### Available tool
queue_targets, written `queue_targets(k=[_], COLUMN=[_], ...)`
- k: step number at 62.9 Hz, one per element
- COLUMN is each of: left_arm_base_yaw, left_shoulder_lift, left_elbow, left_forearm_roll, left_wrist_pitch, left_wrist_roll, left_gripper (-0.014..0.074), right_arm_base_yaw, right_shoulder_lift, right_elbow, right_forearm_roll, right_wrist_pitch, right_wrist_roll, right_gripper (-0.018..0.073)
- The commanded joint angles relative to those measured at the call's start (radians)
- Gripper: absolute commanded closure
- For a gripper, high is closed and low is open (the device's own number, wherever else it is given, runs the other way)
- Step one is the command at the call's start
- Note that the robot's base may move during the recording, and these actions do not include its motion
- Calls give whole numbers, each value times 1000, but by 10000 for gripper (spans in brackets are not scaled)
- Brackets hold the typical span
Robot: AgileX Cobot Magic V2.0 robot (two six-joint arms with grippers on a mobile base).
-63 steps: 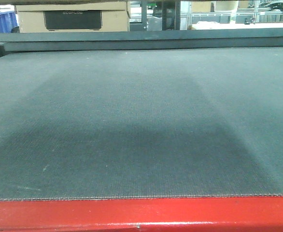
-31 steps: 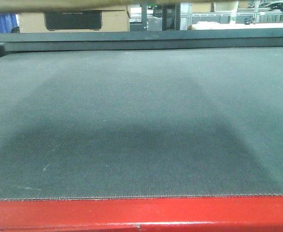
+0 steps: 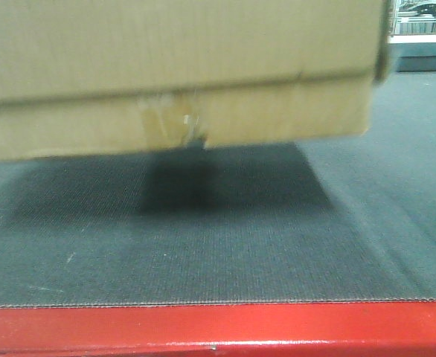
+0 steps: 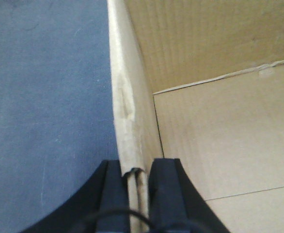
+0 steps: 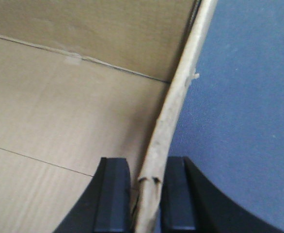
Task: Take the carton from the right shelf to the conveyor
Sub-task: 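Lower the carton onto the grey conveyor belt with both grippers, then open both grippers and withdraw them from the carton walls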
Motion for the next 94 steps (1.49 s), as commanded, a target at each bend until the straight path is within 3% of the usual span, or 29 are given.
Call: queue_targets(k=[1, 14, 17, 21, 26, 32, 38, 48, 55, 61, 72, 75, 94], left_arm_base_yaw=[11, 34, 34, 34, 34, 34, 34, 34, 34, 34, 92, 123, 334], left_shoulder_lift=[25, 84, 97, 104, 103, 103, 97, 49, -26, -108, -256, -288, -518], left_elbow=[18, 25, 25, 25, 25, 23, 23, 23, 23, 25, 82, 124, 554], left_forearm_roll=[-25, -20, -20, -22, -24, -24, -24, -31, -34, -35, -43, -45, -137], left_wrist_pitch=[-138, -170, -169, -169, -169, -169, -157, -135, -133, -133, -152, -160, -357], left_wrist_roll=[3, 3, 3, 3, 3, 3, 3, 3, 3, 3, 3, 3, 3], left_gripper=[613, 613, 608, 569, 449, 211, -39, 76, 172, 294, 627, 618, 591], right_arm_base_yaw=[-2, -16, -23, -28, -34, -41, -41, -41, -50, -73, -163, -190, -349], right_shoulder_lift=[43, 116, 123, 125, 125, 118, 110, 64, 5, -51, -127, -147, -334], right_elbow=[-7, -7, -7, -7, -9, -16, -42, -86, -98, -99, -65, -39, 343], right_forearm_roll=[35, 35, 35, 35, 35, 33, 33, 33, 33, 33, 33, 33, 33], right_wrist_pitch=[-87, -91, -91, -91, -88, -78, -49, -32, -24, -6, 36, 30, -121], right_wrist_roll=[1, 1, 1, 1, 1, 1, 1, 1, 1, 1, 1, 1, 1], right_gripper=[627, 608, 561, 423, 241, -1, -9, -9, 57, 223, 592, 650, 634])
